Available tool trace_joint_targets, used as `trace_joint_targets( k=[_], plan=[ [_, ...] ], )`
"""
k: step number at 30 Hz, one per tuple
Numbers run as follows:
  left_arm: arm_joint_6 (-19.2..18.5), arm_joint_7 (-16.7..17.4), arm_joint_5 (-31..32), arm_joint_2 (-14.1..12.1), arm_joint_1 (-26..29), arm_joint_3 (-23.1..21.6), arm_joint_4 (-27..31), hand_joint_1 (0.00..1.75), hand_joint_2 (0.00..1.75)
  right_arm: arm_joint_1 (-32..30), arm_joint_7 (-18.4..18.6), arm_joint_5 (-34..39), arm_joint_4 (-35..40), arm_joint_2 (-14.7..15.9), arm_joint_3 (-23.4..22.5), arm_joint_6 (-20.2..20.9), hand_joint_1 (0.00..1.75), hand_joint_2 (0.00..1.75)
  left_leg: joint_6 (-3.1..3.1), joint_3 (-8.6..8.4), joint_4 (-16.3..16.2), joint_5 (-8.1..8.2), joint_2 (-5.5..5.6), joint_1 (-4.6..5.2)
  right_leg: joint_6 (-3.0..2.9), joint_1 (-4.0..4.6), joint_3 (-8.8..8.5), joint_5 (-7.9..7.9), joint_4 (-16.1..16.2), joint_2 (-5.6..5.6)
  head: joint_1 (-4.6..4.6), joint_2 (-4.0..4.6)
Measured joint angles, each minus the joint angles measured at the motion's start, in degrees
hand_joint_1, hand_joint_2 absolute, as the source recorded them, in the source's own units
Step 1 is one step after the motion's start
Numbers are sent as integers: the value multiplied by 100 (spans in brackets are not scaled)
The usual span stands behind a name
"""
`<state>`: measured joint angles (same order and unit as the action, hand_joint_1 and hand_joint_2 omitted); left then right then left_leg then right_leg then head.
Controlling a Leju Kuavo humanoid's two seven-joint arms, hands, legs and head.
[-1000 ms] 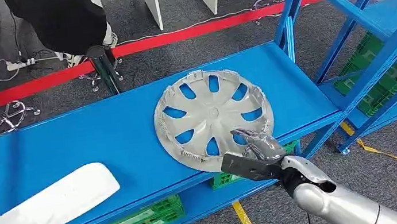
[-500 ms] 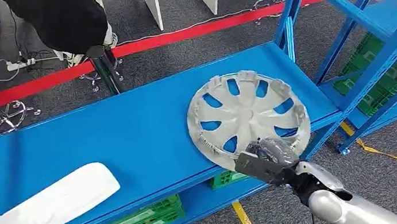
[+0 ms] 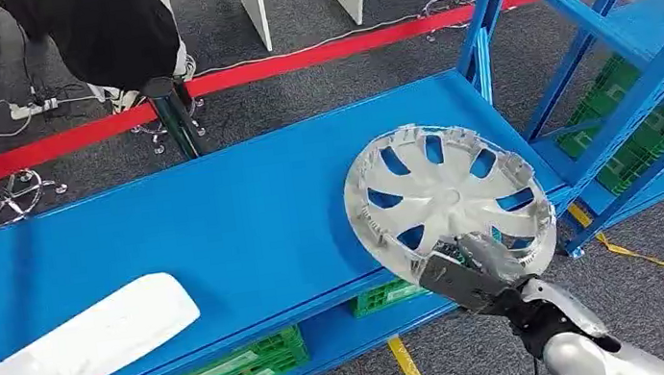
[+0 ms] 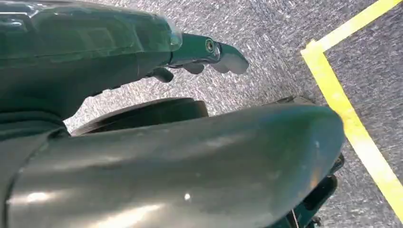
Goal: Take the parts from the cabinet and place them on the table.
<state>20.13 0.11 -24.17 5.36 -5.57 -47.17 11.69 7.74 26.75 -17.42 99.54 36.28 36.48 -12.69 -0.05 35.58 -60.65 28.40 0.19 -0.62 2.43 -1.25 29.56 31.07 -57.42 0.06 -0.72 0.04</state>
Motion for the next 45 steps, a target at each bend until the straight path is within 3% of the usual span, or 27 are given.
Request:
trace_joint_targets(
  k=[5, 10, 14, 17, 19, 20, 24, 27, 30, 37, 45],
  plan=[
    [109, -399, -198, 20, 5, 2, 0, 0, 0, -106, -1254, 304, 849, -13, -685, -1306, 175, 175, 0, 3, 0, 0, -28, 7, 6, -2, 5, -5, -3, 8, -4, 2],
    [290, -865, -376, 20, 16, 2, 0, 0, 0, -44, -1339, 629, 2186, -33, -1544, -1540, 175, 175, 1, 6, 0, 0, -20, 7, 6, -3, 9, -4, -3, 6, 0, 0],
    [1021, -1911, -560, 24, 9, 18, 0, 0, 0, 178, -1639, 1159, 3214, -39, -2212, -1870, 175, 175, 1, 7, 0, 1, -9, 7, 3, -5, 13, -2, -3, 7, 0, 0],
    [1259, -2157, -608, 33, -68, 26, 4, 0, 0, 292, -1722, 1248, 3764, -39, -2592, -1881, 175, 175, -2, 6, 0, 4, 2, 7, 1, -6, 11, 1, -2, 6, 2, 0],
    [1533, -2549, -715, 52, -86, 53, 33, 0, 0, 311, -1829, 1204, 4042, -55, -2754, -1874, 175, 175, -3, 5, 0, 4, 6, 7, 1, -6, 12, 1, -2, 8, 2, 0],
    [1637, -2845, -796, 50, -114, 83, 66, 0, 175, 308, -1901, 1158, 4175, -70, -2780, -1868, 175, 175, -3, 4, 0, 4, 9, 6, 1, -6, 14, 1, -2, 8, 0, 0],
    [1517, -3480, -1027, 4, -352, 227, 188, 0, 175, 210, -2475, 1062, 4354, -188, -2754, -2012, 175, 175, -4, -1, 0, 4, 32, 4, 1, -5, 10, 1, -3, -4, 2, 0],
    [1331, -3560, -1169, -46, -462, 350, 317, 0, 175, 79, -3040, 1124, 4356, -335, -2679, -2192, 175, 175, -5, -9, 0, 3, 33, 3, 1, -4, 5, 1, -4, -4, 7, 0],
    [1224, -3652, -1226, -79, -476, 448, 429, 0, 175, -144, -3331, 1115, 4356, -483, -2612, -2334, 175, 175, -6, -8, 0, 3, 34, 3, 0, -4, 4, 3, -4, -4, 7, 0],
    [1005, -3753, -1307, -127, -468, 597, 575, 0, 175, -487, -3392, 1148, 4356, -710, -2491, -2425, 175, 175, -6, -6, 0, 6, 30, 5, 6, -5, 5, 10, -4, -3, 7, 0],
    [861, -3772, -1344, -133, -462, 636, 584, 0, 175, -581, -3331, 960, 4358, -767, -2439, -2353, 175, 175, -6, -7, 0, 6, 23, 5, 6, -5, 5, 10, -4, -3, 9, 0]
  ],
)
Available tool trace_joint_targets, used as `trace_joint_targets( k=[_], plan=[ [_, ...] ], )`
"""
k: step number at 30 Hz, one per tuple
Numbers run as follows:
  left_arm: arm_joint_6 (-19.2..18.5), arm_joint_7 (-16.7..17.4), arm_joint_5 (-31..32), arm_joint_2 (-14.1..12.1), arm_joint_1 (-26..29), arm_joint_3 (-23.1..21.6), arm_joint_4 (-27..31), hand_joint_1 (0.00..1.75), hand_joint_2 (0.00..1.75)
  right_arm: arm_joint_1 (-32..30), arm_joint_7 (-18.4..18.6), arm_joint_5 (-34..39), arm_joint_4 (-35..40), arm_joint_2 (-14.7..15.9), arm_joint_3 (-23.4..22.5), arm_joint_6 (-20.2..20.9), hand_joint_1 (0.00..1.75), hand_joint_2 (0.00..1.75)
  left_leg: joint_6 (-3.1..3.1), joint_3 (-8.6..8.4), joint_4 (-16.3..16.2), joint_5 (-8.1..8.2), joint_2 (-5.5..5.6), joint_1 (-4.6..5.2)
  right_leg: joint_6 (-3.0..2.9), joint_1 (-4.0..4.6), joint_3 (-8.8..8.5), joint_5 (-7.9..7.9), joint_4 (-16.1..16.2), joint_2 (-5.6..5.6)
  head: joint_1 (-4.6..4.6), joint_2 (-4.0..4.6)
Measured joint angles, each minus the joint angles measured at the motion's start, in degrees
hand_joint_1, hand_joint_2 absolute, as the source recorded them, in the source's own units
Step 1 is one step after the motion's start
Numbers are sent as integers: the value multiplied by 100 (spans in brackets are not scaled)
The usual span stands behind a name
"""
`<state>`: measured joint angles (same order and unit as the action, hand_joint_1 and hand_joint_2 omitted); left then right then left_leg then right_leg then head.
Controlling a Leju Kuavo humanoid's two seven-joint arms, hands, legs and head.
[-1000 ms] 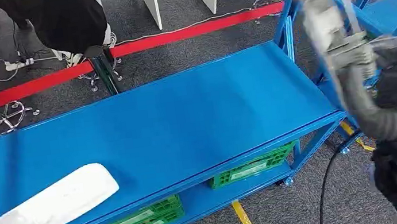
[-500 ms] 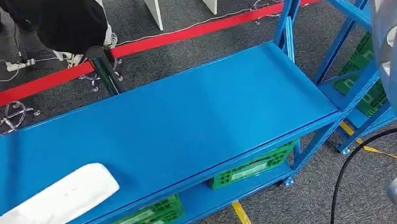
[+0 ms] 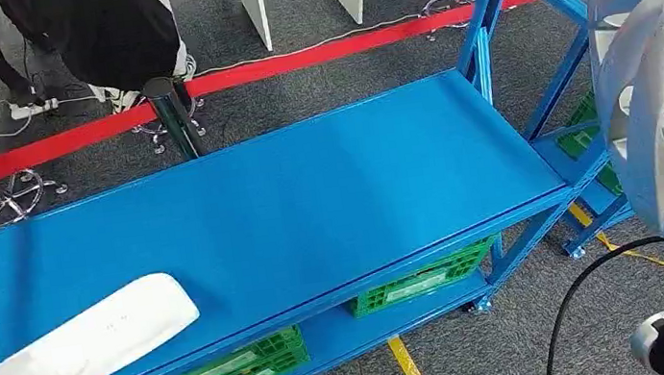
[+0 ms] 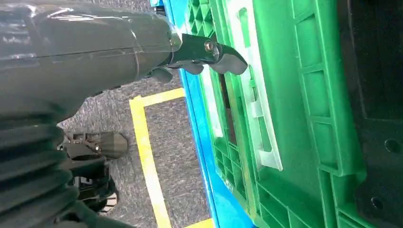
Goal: Take the parts from the cabinet and place them on the table.
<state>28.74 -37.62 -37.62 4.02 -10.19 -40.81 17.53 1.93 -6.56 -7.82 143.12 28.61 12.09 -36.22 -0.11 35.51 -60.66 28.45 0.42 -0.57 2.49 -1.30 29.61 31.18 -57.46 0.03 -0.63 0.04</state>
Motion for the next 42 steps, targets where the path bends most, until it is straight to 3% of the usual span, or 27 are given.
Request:
trace_joint_targets(
  k=[8, 13, 23, 24, 27, 28, 29, 32, 33, 34, 35, 37, 38, 39, 42],
  plan=[
    [-35, 0, -20, 0, 5, 2, 0, 0, 175, -13, 31, -66, 0, -20, 22, 15, 175, 175, 0, 0, 0, 0, -5, 0, 0, 0, -1, 0, 0, 1, 2, 0],
    [-208, -20, -144, 2, 24, 96, 0, 0, 175, -218, 116, -453, -4, -214, 199, -20, 175, 175, -2, 1, 0, 2, -23, 0, 0, 0, -4, 0, 0, 7, 0, 2],
    [-535, -59, -267, 4, 61, 140, 0, 0, 175, -474, -37, -86, -37, -428, 380, -258, 175, 175, -4, 1, 1, 5, -40, 0, 0, 0, -3, 2, 0, 13, 4, 0],
    [-549, -13, -267, 2, 59, 140, 0, 0, 175, -501, -70, 13, -57, -452, 396, -264, 175, 175, 43, 7, -30, 42, -43, 41, 44, -18, -8, -18, 44, 13, 4, 0],
    [-463, 24, -162, -2, 43, 138, 0, 0, 175, -516, -164, 282, -122, -498, 420, -273, 175, 175, 126, -39, 91, 2, -58, 34, 99, -30, -33, -35, 94, 20, 50, 0],
    [-424, 24, -125, 0, 40, 138, 0, 0, 175, -542, -190, 325, -153, -509, 435, -280, 175, 175, 141, -110, 187, -82, -83, -1, 97, -38, -37, 22, 34, 19, 29, 0],
    [-389, 28, -92, -2, 21, 140, -2, 0, 175, -551, -218, 358, -177, -520, 450, -282, 175, 175, 179, -150, 251, -110, -89, 0, 99, -32, 69, 244, -211, 12, -13, 0],
    [-124, 169, 138, -2, 11, 136, -9, 0, 175, -566, -234, 374, -236, -544, 494, -288, 175, 175, 176, -146, 255, -111, -109, 16, 122, -33, 604, 817, -1379, 13, -41, 0],
    [-3, 275, 229, -4, 14, 125, -11, 0, 175, -572, -236, 376, -262, -553, 500, -291, 175, 175, 175, -145, 252, -110, -113, 17, 130, -34, 700, 807, -1558, 13, -46, 0],
    [109, 384, 306, -4, 20, 118, -15, 0, 175, -572, -236, 378, -286, -559, 513, -293, 175, 175, 168, -146, 252, -106, -116, 15, 131, -40, 676, 652, -1473, 10, -55, 0],
    [186, 475, 354, -11, 25, 107, -20, 0, 175, -572, -236, 376, -300, -566, 522, -295, 175, 175, 156, -146, 247, -103, -116, 10, 134, -49, 558, 398, -1182, 8, -55, 0],
    [310, 697, 404, -22, 48, 79, -33, 0, 175, -561, -249, 367, -308, -577, 527, -295, 175, 175, 96, -151, 218, -86, -118, 0, 145, -92, 81, -150, -118, -5, -66, 0],
    [358, 809, 424, -37, 67, 77, -42, 0, 175, -546, -258, 367, -315, -583, 529, -295, 175, 175, 44, -113, 209, -86, -122, 30, 119, -67, -22, -36, 15, 16, -70, 2],
    [385, 905, 453, -42, 92, 72, -57, 0, 175, -548, -269, 365, -313, -584, 529, -295, 175, 175, 11, -104, 201, -106, -131, 33, 33, -49, 25, -132, -14, 65, -52, 0],
    [465, 1047, 494, -98, 207, 37, -90, 0, 175, -527, -295, 367, -332, -603, 531, -295, 175, 175, -90, -93, 207, -167, -158, 22, -60, -18, 87, -150, -13, 63, -9, 0]
  ],
)
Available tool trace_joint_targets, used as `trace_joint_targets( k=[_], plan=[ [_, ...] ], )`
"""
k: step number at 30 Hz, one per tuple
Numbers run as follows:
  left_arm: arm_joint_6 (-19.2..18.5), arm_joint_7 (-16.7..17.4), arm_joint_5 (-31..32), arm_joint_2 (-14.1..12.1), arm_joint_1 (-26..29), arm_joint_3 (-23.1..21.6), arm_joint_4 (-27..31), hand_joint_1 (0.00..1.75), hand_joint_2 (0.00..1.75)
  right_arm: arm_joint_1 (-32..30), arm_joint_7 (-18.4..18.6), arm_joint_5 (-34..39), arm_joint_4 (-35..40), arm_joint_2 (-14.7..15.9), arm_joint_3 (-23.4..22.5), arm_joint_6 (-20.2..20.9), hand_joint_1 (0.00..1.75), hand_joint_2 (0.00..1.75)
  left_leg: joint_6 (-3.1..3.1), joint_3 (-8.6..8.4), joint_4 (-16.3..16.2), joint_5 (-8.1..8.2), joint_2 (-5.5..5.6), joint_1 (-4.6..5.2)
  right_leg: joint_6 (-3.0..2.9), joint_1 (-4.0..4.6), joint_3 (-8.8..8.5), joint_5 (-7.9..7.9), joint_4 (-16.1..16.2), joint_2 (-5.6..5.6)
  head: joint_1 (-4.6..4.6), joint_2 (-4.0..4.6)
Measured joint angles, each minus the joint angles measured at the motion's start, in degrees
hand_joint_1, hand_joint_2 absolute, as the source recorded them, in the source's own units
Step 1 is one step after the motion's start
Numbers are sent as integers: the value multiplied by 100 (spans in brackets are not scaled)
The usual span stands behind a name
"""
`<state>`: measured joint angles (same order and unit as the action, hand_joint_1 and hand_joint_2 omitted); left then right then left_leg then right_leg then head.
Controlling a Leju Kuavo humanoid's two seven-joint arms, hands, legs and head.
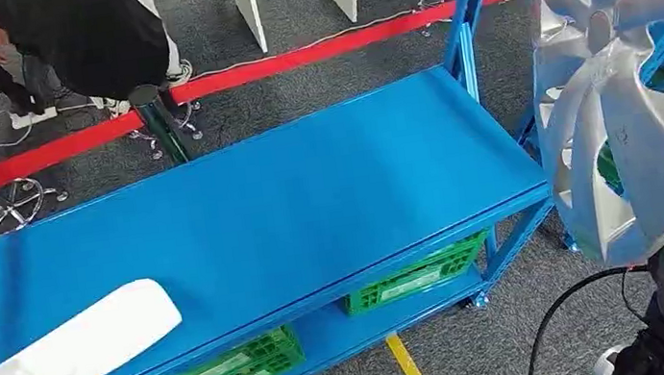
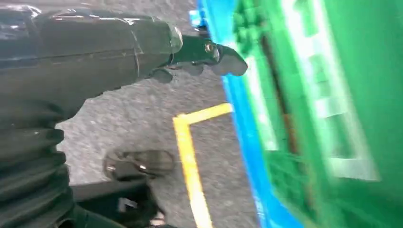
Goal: Take the parts from the cabinet and place them on the table.
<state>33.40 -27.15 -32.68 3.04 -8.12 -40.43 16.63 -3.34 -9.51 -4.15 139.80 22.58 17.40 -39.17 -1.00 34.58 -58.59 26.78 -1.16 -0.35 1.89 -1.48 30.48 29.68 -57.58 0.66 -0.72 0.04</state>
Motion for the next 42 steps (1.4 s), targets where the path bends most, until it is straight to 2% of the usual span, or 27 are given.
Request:
trace_joint_targets(
  k=[1, 3, 5, 6, 8, 10, 11, 12, 16, 17, 19, 21, 23, 25, 26, 27, 28, 30, 31, 33, 35, 36, 37, 38, 40, 41, 42],
  plan=[
    [16, 40, 7, -18, 14, -11, -24, 0, 175, 8, -26, 7, -13, -9, 2, 0, 175, 175, -43, 49, -89, 89, -3, -19, -87, -35, 33, -55, 33, -20, 11, 2],
    [57, 182, 9, -48, 37, -57, -44, 0, 175, 24, -100, 81, -24, -28, 2, 0, 175, 175, -78, 230, -605, 607, 65, -17, -173, -14, 112, -111, 32, -46, 100, 0],
    [107, 308, -9, -83, 88, -72, -77, 0, 175, 32, -175, 197, -37, -46, 2, 0, 175, 175, -98, 498, -1464, 1122, 119, -16, -198, 10, 199, -168, 24, -70, 133, 0],
    [123, 337, -18, -96, 125, -88, -90, 0, 175, 42, -195, 238, -53, -55, 2, 0, 175, 175, -95, 543, -1716, 1214, 124, -15, -201, 24, 248, -198, 12, -75, 142, 0],
    [127, 354, -18, -133, 176, -120, -125, 0, 175, 55, -219, 293, -79, -70, 2, 0, 175, 175, -68, 245, -1412, 984, 122, -14, -189, 41, 338, -250, -14, -75, 151, 2],
    [134, 376, -18, -160, 179, -147, -142, 0, 175, 62, -227, 325, -109, -85, 0, 4, 175, 175, -15, -433, -418, 601, 124, -11, -154, 44, 395, -287, -42, -75, 153, 2],
    [134, 389, -24, -171, 173, -151, -151, 0, 175, 81, -234, 363, -118, -90, 0, 9, 175, 175, 17, -672, -34, 617, 138, -10, -131, 44, 406, -305, -63, -80, 155, 0],
    [136, 424, -35, -186, 170, -157, -160, 0, 175, 110, -243, 405, -120, -92, -2, 13, 175, 175, 26, -755, 130, 636, 150, 17, -94, 70, 433, -336, -75, -78, 162, 0],
    [144, 507, -229, -227, 188, -192, -182, 0, 175, 223, -289, 673, -179, -109, -4, 68, 175, 175, 163, -608, 170, 473, 133, 10, 45, 38, 471, -445, -37, -67, 140, 2],
    [144, 505, -284, -241, 171, -190, -190, 0, 175, 247, -297, 735, -195, -114, -4, 90, 175, 175, 207, -566, 158, 406, 126, 7, 70, 33, 539, -251, -128, -68, 131, 0],
    [155, 501, -373, -267, 171, -192, -199, 0, 175, 335, -332, 907, -245, -111, -2, 168, 175, 175, 266, -416, 154, 294, 110, 26, 105, 35, 749, 432, -892, -67, 11, 2],
    [162, 568, -402, -286, 168, -192, -208, 0, 175, 430, -365, 1001, -297, -114, -2, 227, 175, 175, 288, -272, 143, 187, 84, 66, 113, 39, 888, 794, -1657, -68, -31, 0],
    [162, 691, -398, -315, 159, -192, -219, 0, 175, 504, -453, 1104, -354, -114, -2, 293, 175, 175, 301, -142, 135, 93, 68, 111, 69, 47, 690, 568, -1628, -67, -48, 0],
    [151, 817, -317, -337, 113, -197, -227, 0, 175, 609, -518, 1204, -402, -114, -6, 319, 175, 175, 297, -42, 130, 2, 66, 156, -42, 96, 92, 156, -748, -63, -50, 0],
    [123, 870, -269, -341, 74, -203, -232, 0, 175, 672, -518, 1233, -424, -114, -9, 328, 175, 175, 291, -19, 129, -38, 67, 157, -126, 140, -237, 99, -248, -54, -50, 0],
    [83, 918, -214, -343, 23, -216, -232, 0, 175, 744, -514, 1257, -444, -111, -15, 332, 175, 175, 264, 20, 113, -78, 67, 195, -200, 163, -468, 197, 159, -70, -46, 0],
    [57, 966, -155, -345, -23, -236, -232, 0, 175, 790, -490, 1259, -453, -109, -24, 332, 175, 175, 237, 51, 116, -140, 59, 180, -185, 167, -507, 211, 283, -73, -20, 0],
    [9, 1082, -30, -345, -89, -254, -234, 0, 175, 856, -413, 1259, -453, -105, -26, 341, 175, 175, 178, 104, 122, -234, 45, 151, -218, 206, -442, 161, 275, -65, -39, 0],
    [9, 1148, 24, -348, -101, -271, -238, 0, 175, 880, -363, 1259, -455, -103, -31, 339, 175, 175, 137, 131, 131, -273, 49, 176, -250, 173, -401, 63, 338, -83, -39, 0],
    [9, 1226, 79, -356, -132, -330, -247, 0, 175, 933, -302, 1257, -461, -101, -39, 328, 175, 175, 55, 268, -186, 240, 113, 133, -297, 138, -288, -62, 362, -119, 19, 2],
    [-2, 1239, 107, -356, -154, -380, -247, 0, 175, 946, -284, 1248, -474, -100, -42, 302, 175, 175, -18, 508, -1034, 885, 131, 69, -296, 136, -114, -175, 328, -124, 74, 0],
    [-20, 1250, 131, -356, -158, -394, -249, 0, 175, 950, -284, 1235, -481, -103, -42, 273, 175, 175, -53, 603, -1454, 1054, 133, 42, -283, 135, -10, -235, 301, -128, 81, 0],
    [-41, 1253, 159, -356, -159, -398, -249, 0, 175, 953, -280, 1229, -485, -107, -44, 243, 175, 175, -81, 607, -1685, 1018, 130, 14, -266, 127, 99, -291, 267, -131, 96, 0],
    [-46, 1257, 173, -356, -162, -409, -249, 0, 175, 954, -271, 1222, -483, -109, -48, 229, 175, 175, -108, 501, -1670, 832, 127, -13, -245, 114, 203, -336, 227, -132, 105, 0],
    [-54, 1307, 212, -359, -194, -461, -251, 0, 175, 965, -245, 1220, -483, -109, -52, 208, 175, 175, -166, 3, -1094, 390, 119, -61, -182, 71, 421, -404, 103, -135, 116, 0],
    [-43, 1353, 234, -361, -221, -496, -251, 0, 175, 983, -227, 1224, -483, -109, -52, 199, 175, 175, -192, -385, -585, 353, 117, -96, -143, 55, 507, -430, 25, -134, 127, 0],
    [-13, 1405, 256, -359, -255, -522, -251, 0, 175, 1015, -203, 1246, -474, -98, -59, 186, 175, 175, -223, -691, -99, 602, 124, -86, -110, 70, 585, -447, -51, -129, 151, 0]
  ],
)
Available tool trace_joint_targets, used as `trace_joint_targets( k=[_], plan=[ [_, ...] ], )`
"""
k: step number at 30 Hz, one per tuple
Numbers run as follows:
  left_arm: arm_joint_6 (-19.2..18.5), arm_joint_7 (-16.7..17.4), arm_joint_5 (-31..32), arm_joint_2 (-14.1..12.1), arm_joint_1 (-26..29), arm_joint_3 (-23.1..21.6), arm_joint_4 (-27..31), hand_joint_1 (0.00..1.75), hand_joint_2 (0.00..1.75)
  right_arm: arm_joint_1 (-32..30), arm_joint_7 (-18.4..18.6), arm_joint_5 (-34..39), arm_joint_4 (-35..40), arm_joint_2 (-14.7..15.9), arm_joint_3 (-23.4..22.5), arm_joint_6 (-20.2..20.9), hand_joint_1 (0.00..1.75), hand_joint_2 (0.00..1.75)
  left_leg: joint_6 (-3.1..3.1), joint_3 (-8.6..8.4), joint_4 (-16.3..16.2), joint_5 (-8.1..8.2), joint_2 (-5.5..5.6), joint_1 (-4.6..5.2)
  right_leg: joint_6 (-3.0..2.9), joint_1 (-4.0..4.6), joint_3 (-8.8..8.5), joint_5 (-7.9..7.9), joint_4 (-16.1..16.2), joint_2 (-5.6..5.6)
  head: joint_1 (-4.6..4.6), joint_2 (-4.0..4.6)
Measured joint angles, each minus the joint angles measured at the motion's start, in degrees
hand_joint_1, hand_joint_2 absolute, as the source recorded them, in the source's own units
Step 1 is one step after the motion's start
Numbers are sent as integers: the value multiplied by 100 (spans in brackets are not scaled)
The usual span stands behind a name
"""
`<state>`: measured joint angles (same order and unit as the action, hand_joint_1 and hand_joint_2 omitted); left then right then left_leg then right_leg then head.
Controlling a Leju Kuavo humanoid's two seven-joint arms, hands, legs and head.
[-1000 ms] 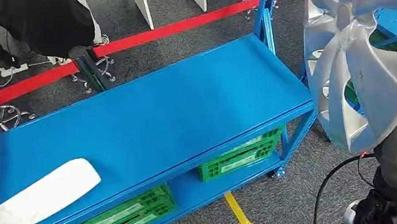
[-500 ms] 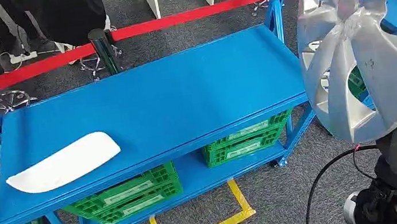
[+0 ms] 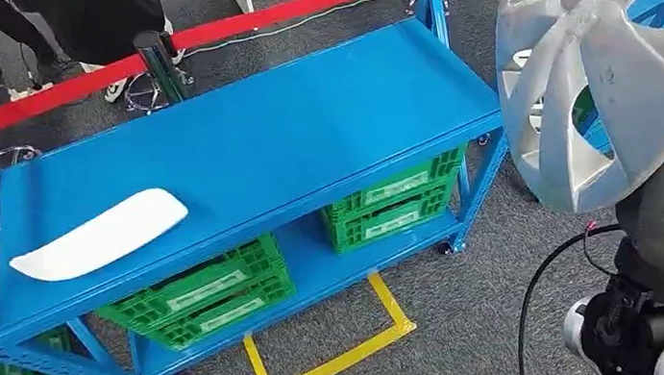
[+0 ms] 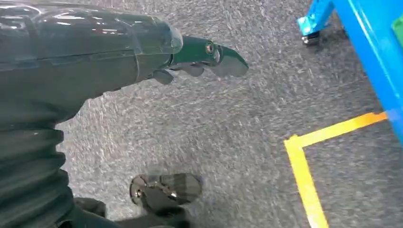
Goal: Take the parts from the cabinet and place them on the table.
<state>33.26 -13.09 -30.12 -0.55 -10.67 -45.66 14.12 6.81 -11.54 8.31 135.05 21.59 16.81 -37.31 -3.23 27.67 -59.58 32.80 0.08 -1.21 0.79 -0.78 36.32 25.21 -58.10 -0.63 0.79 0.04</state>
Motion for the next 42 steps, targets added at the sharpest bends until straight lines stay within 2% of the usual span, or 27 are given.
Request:
trace_joint_targets(
  k=[1, 4, 5, 8, 9, 10, 12, 14, 16, 17, 19, 20, 21, 23, 24, 25, 27, 28, 29, 31, 32, 35, 36, 37, 39, 40, 42],
  plan=[
    [29, 22, 4, -2, -21, -11, 0, 0, 175, 42, 39, 31, 7, 11, -4, -9, 175, 175, 122, -88, 202, 100, 12, 25, 42, -2, 30, -33, -44, -4, -22, 0],
    [40, 40, 13, -4, -29, -31, -2, 0, 175, 179, 114, 111, 9, 64, -26, 2, 175, 175, 293, 58, 162, -12, 16, 67, 152, -30, 57, -208, 7, -1, -61, 0],
    [57, 18, 13, -17, -58, -48, -4, 0, 175, 239, 138, 148, 9, 90, -39, 18, 175, 175, 378, 133, 173, -97, -6, 38, 181, -52, 121, -103, -32, 5, -40, 0],
    [90, 0, 7, -26, -151, -52, -2, 0, 175, 448, 201, 203, 6, 138, -46, 63, 175, 175, 478, 396, 166, -328, 12, 75, 218, -44, 347, 949, -1017, 17, -168, 2],
    [90, 0, 7, -26, -166, -55, -2, 0, 175, 497, 210, 212, 7, 144, -46, 70, 175, 175, 489, 486, 160, -400, 15, 92, 219, -41, 387, 1161, -1439, 22, -195, 2],
    [92, 0, 7, -28, -169, -55, -2, 0, 175, 521, 210, 216, 4, 149, -46, 72, 175, 175, 497, 554, 158, -452, 14, 109, 212, -34, 382, 1194, -1671, 23, -201, 0],
    [96, 0, 4, -35, -171, -55, -4, 0, 175, 562, 214, 220, 4, 162, -46, 88, 175, 175, 503, 749, 152, -606, 12, 162, 142, -12, 104, 828, -1605, 27, -212, 0],
    [96, -55, 2, -33, -185, -55, -2, 0, 175, 633, 218, 238, 4, 171, -44, 96, 175, 175, 499, 877, 152, -726, 13, 204, 7, 43, -517, 532, -764, 40, -214, 0],
    [99, -142, 4, -22, -237, -57, 2, 0, 175, 762, 243, 269, 7, 201, -44, 105, 175, 175, 463, 940, 145, -831, 4, 238, -133, 128, -1191, 738, 296, 47, -217, 0],
    [96, -177, 4, -9, -277, -57, 5, 0, 175, 831, 260, 299, 2, 210, -42, 111, 175, 175, 434, 983, 156, -923, 2, 226, -107, 138, -1204, 771, 379, 53, -188, 0],
    [99, -203, -2, -9, -330, -57, 4, 0, 175, 954, 282, 330, 2, 212, -31, 153, 175, 175, 374, 1040, 185, -1050, -16, 202, -127, 163, -1119, 682, 380, 55, -212, 0],
    [103, -229, -13, -15, -341, -57, 4, 0, 175, 1008, 299, 354, -4, 210, -18, 157, 175, 175, 348, 1074, 185, -1032, -20, 223, -147, 111, -1067, 578, 450, 20, -217, 2],
    [103, -253, -17, -15, -349, -59, 2, 0, 175, 1081, 328, 369, -15, 208, 0, 160, 175, 175, 301, 1141, 62, -766, -15, 201, -168, 100, -1002, 495, 450, 1, -195, 0],
    [109, -282, -15, -15, -382, -59, 4, 0, 175, 1123, 332, 371, -26, 199, 19, 153, 175, 175, 228, 1347, -689, 4, -11, 157, -200, 98, -800, 358, 428, 1, -103, 0],
    [118, -299, -15, -13, -387, -61, 4, 0, 175, 1122, 330, 371, -26, 197, 33, 146, 175, 175, 195, 1442, -1156, 258, -5, 132, -198, 99, -692, 284, 407, -3, -81, 0],
    [129, -312, -13, -13, -385, -61, 2, 0, 175, 1121, 326, 369, -26, 190, 48, 138, 175, 175, 170, 1486, -1500, 322, -5, 121, -193, 97, -581, 219, 377, -7, -77, 0],
    [144, -315, 9, -15, -381, -63, 0, 0, 175, 1111, 315, 367, -24, 179, 76, 120, 175, 175, 137, 1302, -1621, -66, -6, 97, -161, 87, -326, 96, 294, -10, -44, 0],
    [149, -314, 24, -15, -381, -63, -2, 0, 175, 1109, 315, 358, -24, 177, 87, 111, 175, 175, 128, 1054, -1370, -304, -7, 85, -138, 79, -203, 49, 234, -11, -39, 0],
    [153, -308, 46, -17, -382, -63, -2, 0, 175, 1104, 312, 347, -22, 177, 96, 103, 175, 175, 126, 718, -967, -394, -8, 71, -116, 71, -99, 11, 175, -11, -35, 0],
    [158, -279, 107, -17, -391, -81, -2, 0, 175, 1097, 310, 308, -2, 179, 118, 85, 175, 175, 163, -18, 93, -35, -2, 88, -66, 83, 48, -35, 36, -11, -18, 0],
    [166, -258, 162, -17, -394, -109, -2, 0, 175, 1084, 310, 295, 2, 177, 144, 77, 175, 175, 237, -67, 233, 72, 11, 91, -20, 81, 75, -94, 20, -23, -42, 0],
    [175, -236, 227, -13, -357, -151, -4, 0, 175, 1069, 310, 264, 2, 179, 188, 46, 175, 175, 386, 64, 256, -59, 20, 92, 71, 61, 140, -211, 57, -14, -42, 2],
    [182, -229, 236, -18, -358, -153, -4, 0, 175, 1050, 308, 256, 2, 179, 194, 35, 175, 175, 438, 128, 250, -130, 11, 78, 120, 46, 206, 10, -27, 5, -35, 0],
    [182, -227, 243, -13, -358, -155, -4, 0, 175, 1037, 310, 253, -2, 182, 201, 35, 175, 175, 490, 204, 249, -200, 10, 79, 146, 38, 287, 385, -299, 8, -88, 2],
    [175, -223, 262, 0, -358, -175, -2, 0, 175, 1025, 308, 253, -13, 179, 210, 26, 175, 175, 507, 348, 245, -325, 11, 85, 183, 27, 433, 1015, -1118, 10, -145, 0],
    [173, -207, 282, 0, -353, -197, -4, 0, 175, 1010, 308, 253, -22, 179, 221, 20, 175, 175, 508, 441, 242, -397, 8, 91, 191, 26, 461, 1151, -1524, 11, -175, 0],
    [164, -188, 326, 0, -336, -208, -4, 0, 175, 999, 308, 260, -33, 177, 258, 7, 175, 175, 499, 618, 229, -528, -7, 109, 173, 27, 303, 889, -1670, 13, -210, 0]
  ],
)
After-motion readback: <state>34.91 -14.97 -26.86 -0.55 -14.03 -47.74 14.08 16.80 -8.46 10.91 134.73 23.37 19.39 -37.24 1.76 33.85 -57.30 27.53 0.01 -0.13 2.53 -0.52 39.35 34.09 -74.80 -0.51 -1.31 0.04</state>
